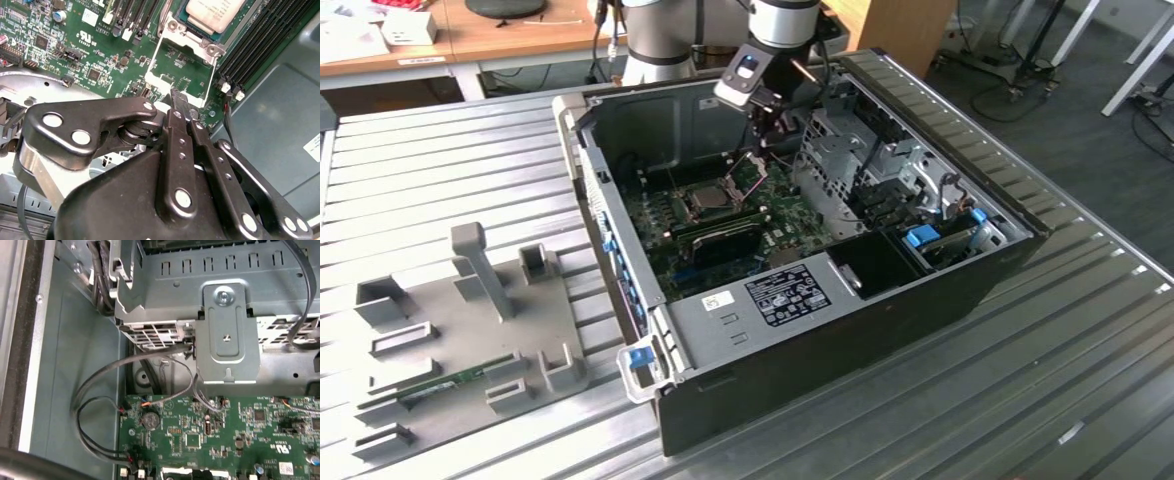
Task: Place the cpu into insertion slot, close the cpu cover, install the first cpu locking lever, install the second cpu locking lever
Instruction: 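Close the cpu cover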
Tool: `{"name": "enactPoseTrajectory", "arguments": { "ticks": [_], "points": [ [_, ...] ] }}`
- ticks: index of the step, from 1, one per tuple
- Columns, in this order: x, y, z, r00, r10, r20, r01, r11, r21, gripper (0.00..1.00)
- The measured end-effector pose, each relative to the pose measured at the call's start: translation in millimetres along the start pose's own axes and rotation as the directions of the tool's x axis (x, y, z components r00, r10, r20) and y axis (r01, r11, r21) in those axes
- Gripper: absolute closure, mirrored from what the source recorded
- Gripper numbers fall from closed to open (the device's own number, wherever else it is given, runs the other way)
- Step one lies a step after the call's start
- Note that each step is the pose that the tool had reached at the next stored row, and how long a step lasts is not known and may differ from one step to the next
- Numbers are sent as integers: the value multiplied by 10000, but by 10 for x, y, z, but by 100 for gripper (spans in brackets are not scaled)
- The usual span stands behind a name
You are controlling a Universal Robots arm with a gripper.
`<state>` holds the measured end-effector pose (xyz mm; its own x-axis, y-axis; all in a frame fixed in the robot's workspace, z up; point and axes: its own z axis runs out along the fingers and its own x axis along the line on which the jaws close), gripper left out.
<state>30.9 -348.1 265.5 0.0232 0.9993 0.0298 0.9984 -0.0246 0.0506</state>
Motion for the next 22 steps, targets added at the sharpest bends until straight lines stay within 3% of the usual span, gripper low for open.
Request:
{"name": "enactPoseTrajectory", "arguments": {
  "ticks": [6,18,22],
  "points": [
    [2,64,10,10000,0,0,0,10000,0,89],
    [1,72,12,10000,0,0,0,10000,0,89],
    [2,101,23,10000,0,0,0,10000,0,89]
  ]
}}
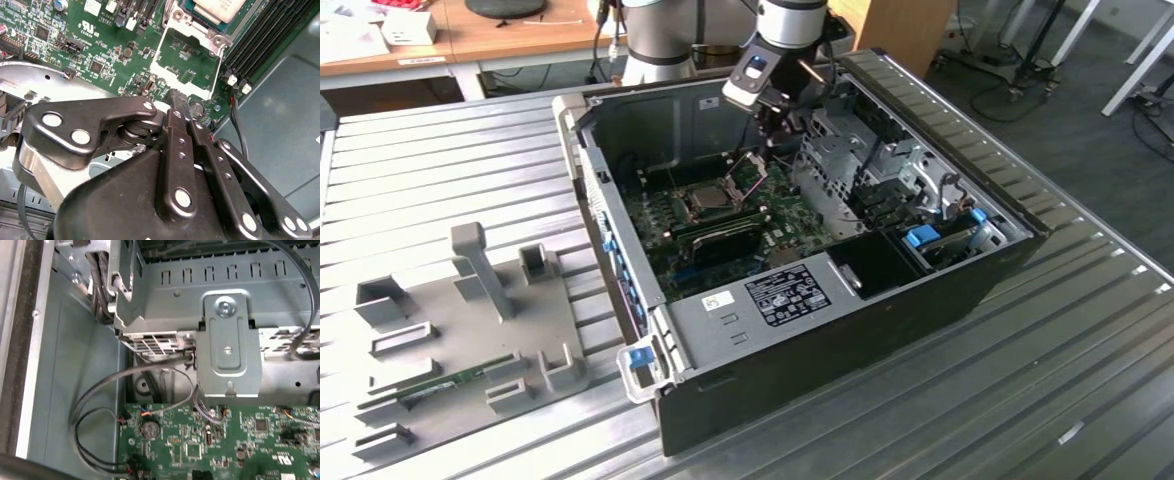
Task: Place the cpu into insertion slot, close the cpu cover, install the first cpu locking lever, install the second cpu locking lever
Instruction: 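Close the cpu cover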
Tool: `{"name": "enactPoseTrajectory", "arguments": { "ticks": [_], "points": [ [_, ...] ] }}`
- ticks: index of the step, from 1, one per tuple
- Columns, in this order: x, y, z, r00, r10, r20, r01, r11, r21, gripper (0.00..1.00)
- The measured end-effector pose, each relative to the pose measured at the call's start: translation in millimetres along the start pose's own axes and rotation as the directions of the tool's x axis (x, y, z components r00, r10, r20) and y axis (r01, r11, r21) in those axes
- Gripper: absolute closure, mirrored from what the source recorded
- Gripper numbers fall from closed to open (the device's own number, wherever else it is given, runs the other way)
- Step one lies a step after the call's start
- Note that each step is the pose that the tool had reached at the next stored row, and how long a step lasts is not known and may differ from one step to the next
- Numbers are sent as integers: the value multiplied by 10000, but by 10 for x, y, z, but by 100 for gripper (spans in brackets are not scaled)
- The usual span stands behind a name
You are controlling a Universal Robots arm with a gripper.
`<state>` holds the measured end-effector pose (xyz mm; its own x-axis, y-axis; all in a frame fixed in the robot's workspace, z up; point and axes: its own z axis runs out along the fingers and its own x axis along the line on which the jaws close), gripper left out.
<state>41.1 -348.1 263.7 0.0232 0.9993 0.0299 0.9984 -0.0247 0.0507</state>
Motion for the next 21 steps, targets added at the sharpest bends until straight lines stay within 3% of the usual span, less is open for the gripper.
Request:
{"name": "enactPoseTrajectory", "arguments": {
  "ticks": [8,13,19,20,21],
  "points": [
    [1,62,37,10000,0,-1,0,10000,0,89],
    [0,79,84,10000,0,0,0,10000,0,89],
    [-1,81,93,10000,0,0,0,10000,0,89],
    [-1,81,93,10000,0,1,0,10000,10,89],
    [-1,82,95,10000,1,-1,-1,10000,86,89]
  ]
}}
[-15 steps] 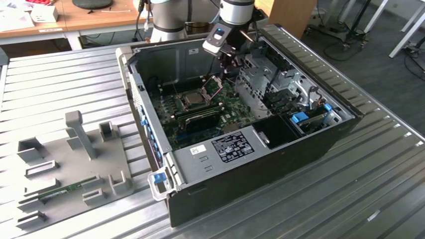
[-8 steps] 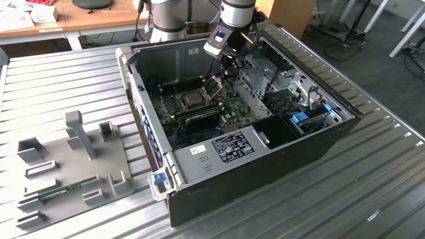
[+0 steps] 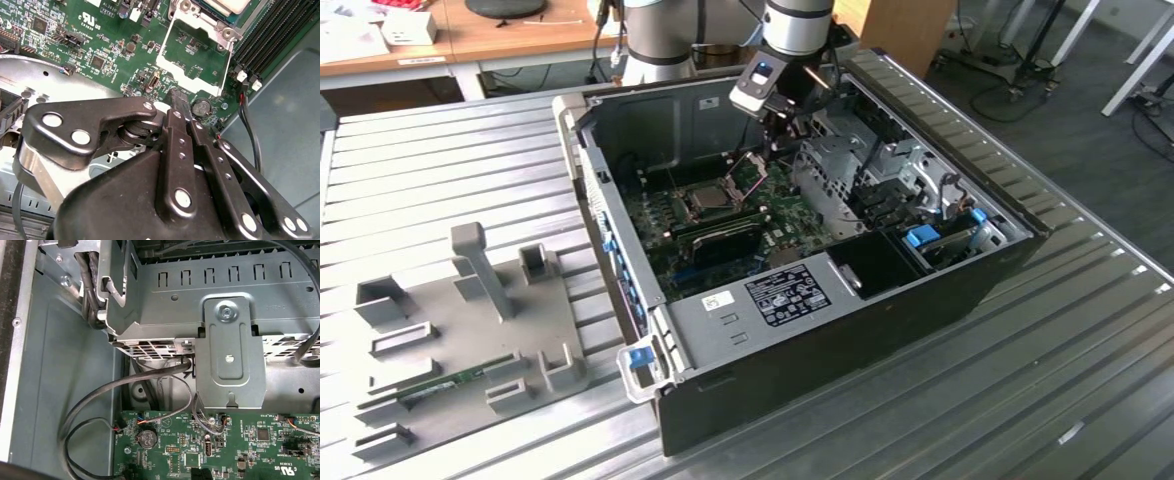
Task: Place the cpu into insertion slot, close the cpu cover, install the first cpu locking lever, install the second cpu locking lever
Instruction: 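Close the cpu cover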
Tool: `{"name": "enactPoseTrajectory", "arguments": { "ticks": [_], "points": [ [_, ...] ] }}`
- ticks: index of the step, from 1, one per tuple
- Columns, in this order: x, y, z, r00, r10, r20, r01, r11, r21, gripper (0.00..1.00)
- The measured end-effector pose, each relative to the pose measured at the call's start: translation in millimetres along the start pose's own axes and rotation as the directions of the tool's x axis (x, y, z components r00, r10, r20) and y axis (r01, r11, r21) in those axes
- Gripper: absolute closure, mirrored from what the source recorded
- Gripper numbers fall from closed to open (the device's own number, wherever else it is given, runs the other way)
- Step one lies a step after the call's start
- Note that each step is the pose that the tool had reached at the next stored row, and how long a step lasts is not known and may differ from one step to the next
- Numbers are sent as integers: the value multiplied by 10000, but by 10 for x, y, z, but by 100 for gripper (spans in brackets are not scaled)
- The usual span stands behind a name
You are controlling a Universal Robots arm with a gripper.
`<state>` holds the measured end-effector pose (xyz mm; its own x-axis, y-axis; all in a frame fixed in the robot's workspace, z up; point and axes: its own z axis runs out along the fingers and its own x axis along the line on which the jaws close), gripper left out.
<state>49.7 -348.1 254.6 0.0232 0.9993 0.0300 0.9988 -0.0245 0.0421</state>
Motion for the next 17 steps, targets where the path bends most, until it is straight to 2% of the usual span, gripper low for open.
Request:
{"name": "enactPoseTrajectory", "arguments": {
  "ticks": [1,5,9,17],
  "points": [
    [0,-1,0,10000,2,2,-2,10000,35,89],
    [0,-1,-1,10000,4,7,-4,10000,77,89],
    [1,24,7,10000,4,4,-5,10000,81,89],
    [-1,27,86,10000,5,-9,-5,10000,81,89]
  ]
}}
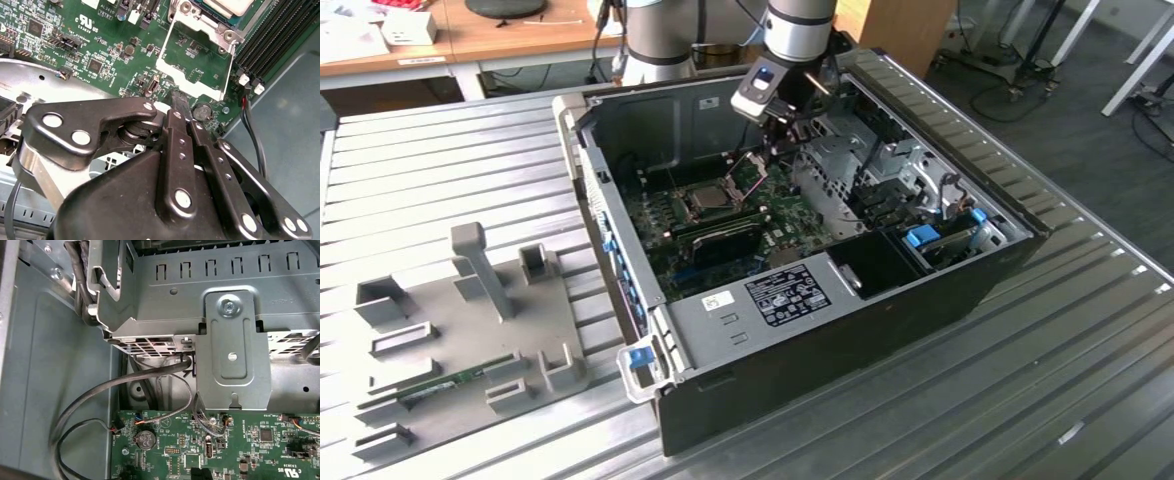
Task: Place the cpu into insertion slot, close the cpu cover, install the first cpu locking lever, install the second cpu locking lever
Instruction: 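Close the cpu cover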
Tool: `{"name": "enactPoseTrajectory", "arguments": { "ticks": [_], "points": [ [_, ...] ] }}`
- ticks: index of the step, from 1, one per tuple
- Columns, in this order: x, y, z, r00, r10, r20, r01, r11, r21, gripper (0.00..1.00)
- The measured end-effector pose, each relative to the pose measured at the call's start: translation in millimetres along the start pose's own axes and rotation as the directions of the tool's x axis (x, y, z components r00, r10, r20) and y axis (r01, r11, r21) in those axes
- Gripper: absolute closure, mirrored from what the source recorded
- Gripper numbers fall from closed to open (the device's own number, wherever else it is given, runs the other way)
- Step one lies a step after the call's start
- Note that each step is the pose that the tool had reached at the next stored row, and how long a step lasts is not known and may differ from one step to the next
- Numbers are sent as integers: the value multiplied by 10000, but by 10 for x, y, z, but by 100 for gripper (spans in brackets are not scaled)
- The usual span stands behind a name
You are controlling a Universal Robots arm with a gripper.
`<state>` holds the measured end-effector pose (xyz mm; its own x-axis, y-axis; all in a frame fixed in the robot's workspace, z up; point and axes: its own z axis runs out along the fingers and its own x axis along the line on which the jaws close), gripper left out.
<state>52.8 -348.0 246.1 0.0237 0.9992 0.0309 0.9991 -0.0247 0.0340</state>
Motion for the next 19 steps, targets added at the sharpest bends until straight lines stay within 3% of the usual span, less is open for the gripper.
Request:
{"name": "enactPoseTrajectory", "arguments": {
  "ticks": [10,19],
  "points": [
    [15,-1,36,10000,3,-46,-3,10000,1,89],
    [59,-5,82,9997,11,-235,-10,10000,6,89]
  ]
}}
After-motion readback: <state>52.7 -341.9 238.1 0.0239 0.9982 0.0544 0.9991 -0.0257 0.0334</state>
